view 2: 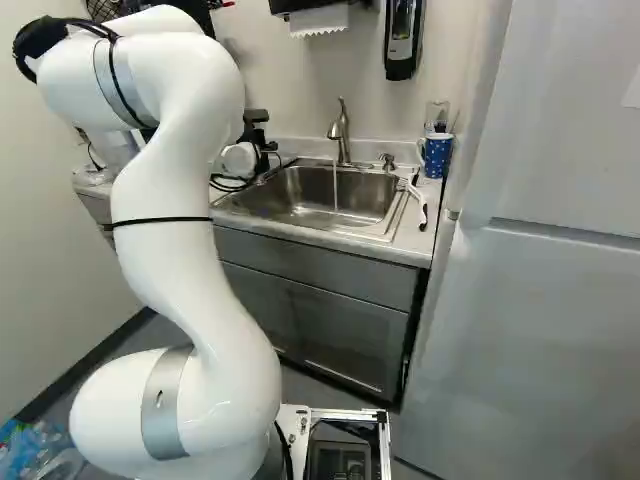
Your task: Rinse the cup and place it in the tray
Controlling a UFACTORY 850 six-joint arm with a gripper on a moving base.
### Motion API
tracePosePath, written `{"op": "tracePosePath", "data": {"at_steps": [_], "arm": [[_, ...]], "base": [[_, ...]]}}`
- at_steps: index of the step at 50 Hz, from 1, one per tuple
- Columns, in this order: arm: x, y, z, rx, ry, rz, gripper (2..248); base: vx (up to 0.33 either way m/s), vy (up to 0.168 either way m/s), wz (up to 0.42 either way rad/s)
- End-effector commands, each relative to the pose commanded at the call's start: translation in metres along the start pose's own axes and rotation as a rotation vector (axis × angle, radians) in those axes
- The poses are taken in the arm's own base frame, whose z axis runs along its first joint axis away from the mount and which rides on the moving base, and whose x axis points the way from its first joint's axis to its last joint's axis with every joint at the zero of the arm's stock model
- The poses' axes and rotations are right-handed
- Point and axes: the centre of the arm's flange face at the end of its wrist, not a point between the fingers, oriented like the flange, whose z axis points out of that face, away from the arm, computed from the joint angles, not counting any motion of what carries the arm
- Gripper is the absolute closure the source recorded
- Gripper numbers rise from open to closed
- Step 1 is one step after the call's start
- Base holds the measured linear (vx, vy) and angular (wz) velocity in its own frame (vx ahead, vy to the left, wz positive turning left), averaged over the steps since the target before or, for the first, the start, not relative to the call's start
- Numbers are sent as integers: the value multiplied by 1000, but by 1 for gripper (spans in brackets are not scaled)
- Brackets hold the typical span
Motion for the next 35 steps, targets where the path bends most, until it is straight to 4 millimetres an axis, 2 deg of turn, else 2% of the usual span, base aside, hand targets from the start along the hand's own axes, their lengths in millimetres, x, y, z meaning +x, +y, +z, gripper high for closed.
{"op": "tracePosePath", "data": {"at_steps": [4, 5, 9, 10, 35], "arm": [[0, 0, 0, 0, 0, 0, 56], [0, 0, 0, 0, 0, 0, 21], [0, 0, 0, 0, 0, 0, 21], [0, 0, 0, 0, 0, 0, 3], [25, 0, -4, 0, 40, 0, 3]], "base": [[0, 0, 0], [0, 0, 0], [0, 0, 0], [0, 0, 0], [0, 0, 0]]}}
